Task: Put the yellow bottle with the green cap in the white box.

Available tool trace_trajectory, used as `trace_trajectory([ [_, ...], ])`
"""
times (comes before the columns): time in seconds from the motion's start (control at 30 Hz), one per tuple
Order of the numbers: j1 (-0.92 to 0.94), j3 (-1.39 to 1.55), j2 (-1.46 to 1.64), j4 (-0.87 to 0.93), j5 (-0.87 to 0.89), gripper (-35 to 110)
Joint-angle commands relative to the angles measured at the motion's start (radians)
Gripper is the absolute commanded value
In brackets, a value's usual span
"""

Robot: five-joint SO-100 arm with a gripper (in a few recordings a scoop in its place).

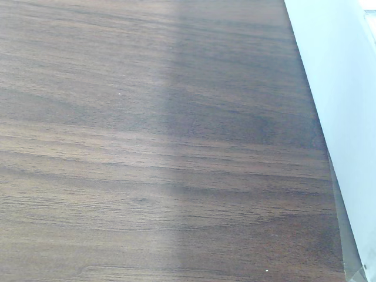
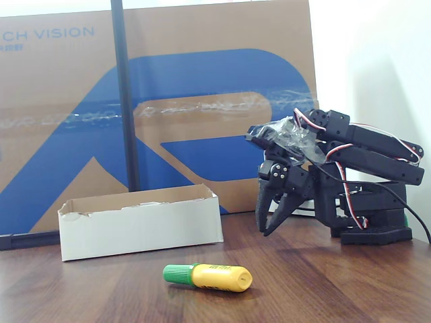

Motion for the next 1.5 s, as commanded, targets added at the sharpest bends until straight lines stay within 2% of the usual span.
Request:
trace_trajectory([
  [0.0, 0.002, 0.0, 0.041, 0.018, 0.046, 0],
  [0.47, 0.014, -0.018, 0.041, 0.012, 0.044, 0],
  [0.7, 0.003, -0.268, 0.031, 0.049, 0.005, 0],
  [0.9, -0.032, -0.568, -0.216, 0.115, 0.029, 0],
  [1.03, -0.071, -0.572, -0.272, 0.1, 0.052, 0],
  [1.23, -0.172, -0.528, -0.463, -0.034, 0.107, 0],
  [1.47, -0.299, -0.52, -0.65, -0.273, 0.058, 0],
])
